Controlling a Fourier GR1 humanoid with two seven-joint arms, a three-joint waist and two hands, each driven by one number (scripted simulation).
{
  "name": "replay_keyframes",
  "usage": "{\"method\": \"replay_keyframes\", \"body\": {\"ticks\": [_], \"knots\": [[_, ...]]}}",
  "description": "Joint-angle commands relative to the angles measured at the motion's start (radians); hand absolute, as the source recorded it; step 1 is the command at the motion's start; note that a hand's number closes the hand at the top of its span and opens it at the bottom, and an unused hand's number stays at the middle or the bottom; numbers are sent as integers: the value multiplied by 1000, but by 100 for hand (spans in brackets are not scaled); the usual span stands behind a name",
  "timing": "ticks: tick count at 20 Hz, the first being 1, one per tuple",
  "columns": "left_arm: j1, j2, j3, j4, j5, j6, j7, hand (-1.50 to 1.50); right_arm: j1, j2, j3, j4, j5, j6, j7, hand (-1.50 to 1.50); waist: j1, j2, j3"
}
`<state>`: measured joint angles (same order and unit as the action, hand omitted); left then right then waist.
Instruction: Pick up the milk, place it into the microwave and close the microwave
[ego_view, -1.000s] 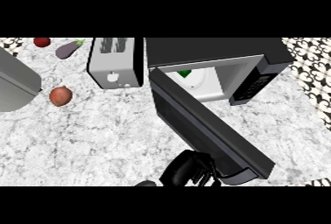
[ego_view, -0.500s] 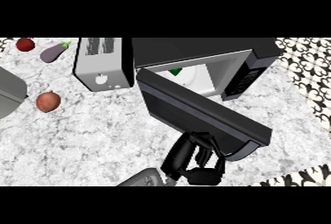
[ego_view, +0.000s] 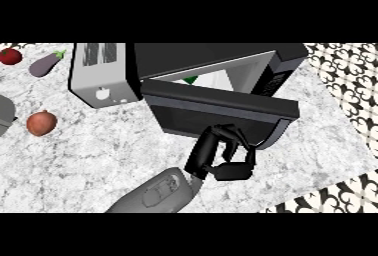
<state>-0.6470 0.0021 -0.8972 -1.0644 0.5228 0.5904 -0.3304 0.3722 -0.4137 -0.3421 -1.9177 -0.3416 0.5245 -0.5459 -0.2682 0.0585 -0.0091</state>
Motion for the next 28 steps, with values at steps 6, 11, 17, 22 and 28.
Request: {"method": "replay_keyframes", "body": {"ticks": [6,11,17,22,28], "knots": [[-153,-2,92,98,137,-6,-48,150,-38,-66,-28,-7,-64,26,44,-150,-31,16,1],[-201,-2,127,145,194,-18,-100,150,-68,-94,-48,2,-101,31,58,-150,-46,27,1],[-263,-2,161,219,257,-32,-128,150,-90,-131,-73,32,-136,48,70,-150,-67,35,5],[-284,-2,155,241,284,-37,-172,150,-124,-163,-89,50,-160,51,84,-150,-68,38,6],[-281,-2,145,259,321,-41,-212,150,-162,-194,-121,85,-179,46,88,-150,-74,49,7]]}}
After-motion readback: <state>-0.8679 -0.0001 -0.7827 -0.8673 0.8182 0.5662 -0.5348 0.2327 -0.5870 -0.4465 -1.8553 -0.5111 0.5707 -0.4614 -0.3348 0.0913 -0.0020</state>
